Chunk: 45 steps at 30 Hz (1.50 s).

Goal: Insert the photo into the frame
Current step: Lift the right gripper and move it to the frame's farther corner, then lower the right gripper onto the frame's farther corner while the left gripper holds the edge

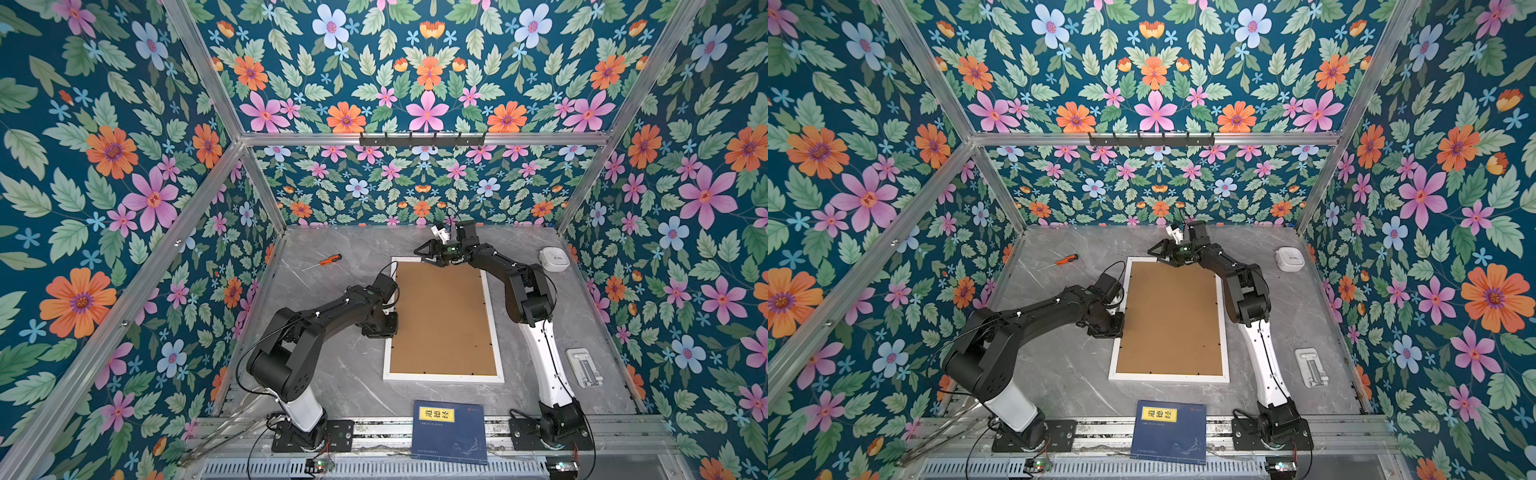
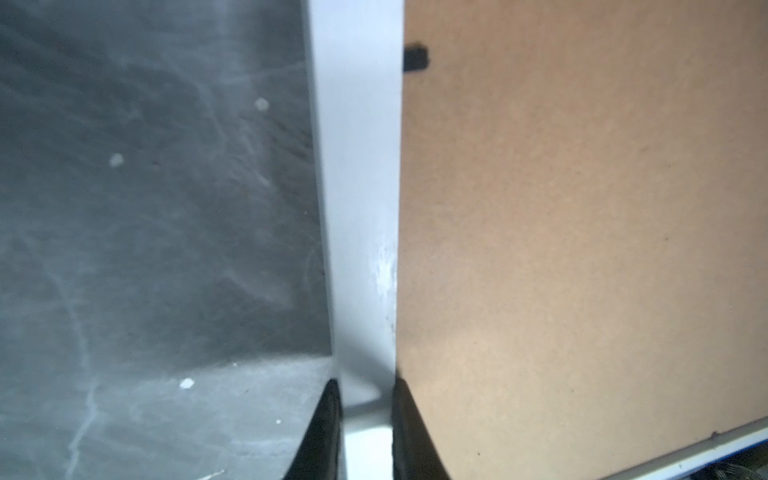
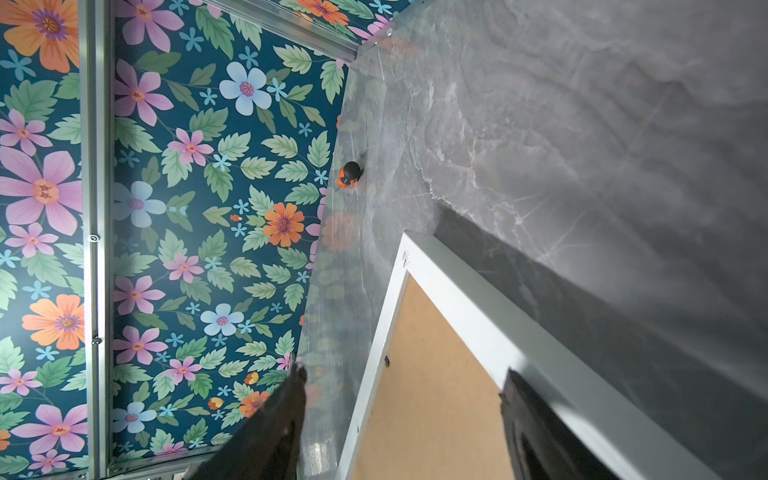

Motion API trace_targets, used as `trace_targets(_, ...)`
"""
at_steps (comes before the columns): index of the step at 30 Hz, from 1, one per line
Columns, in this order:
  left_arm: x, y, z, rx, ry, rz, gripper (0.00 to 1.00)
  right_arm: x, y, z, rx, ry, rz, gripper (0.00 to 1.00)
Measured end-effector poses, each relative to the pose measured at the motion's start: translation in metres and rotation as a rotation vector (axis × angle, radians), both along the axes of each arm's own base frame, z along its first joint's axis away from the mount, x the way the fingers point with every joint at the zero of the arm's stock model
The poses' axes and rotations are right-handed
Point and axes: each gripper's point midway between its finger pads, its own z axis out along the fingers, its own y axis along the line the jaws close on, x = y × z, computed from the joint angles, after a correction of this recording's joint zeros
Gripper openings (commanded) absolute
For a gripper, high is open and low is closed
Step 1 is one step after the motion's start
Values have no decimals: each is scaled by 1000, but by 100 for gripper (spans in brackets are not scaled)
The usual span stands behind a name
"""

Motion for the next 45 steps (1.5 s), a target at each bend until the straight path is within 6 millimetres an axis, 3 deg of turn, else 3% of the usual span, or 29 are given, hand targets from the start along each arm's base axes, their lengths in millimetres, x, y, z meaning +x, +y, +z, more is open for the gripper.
trace_targets(33,-2,1,-4,12,28,27,17,-10,3,-7,-36,-81,-5,67)
trace_targets(39,-2,1,-3,12,28,27,17,-33,13,-13,-20,-4,58,66)
trace_targets(45,0,-1,-3,3,23,27,17,-40,12,-12,-11,13,72,65)
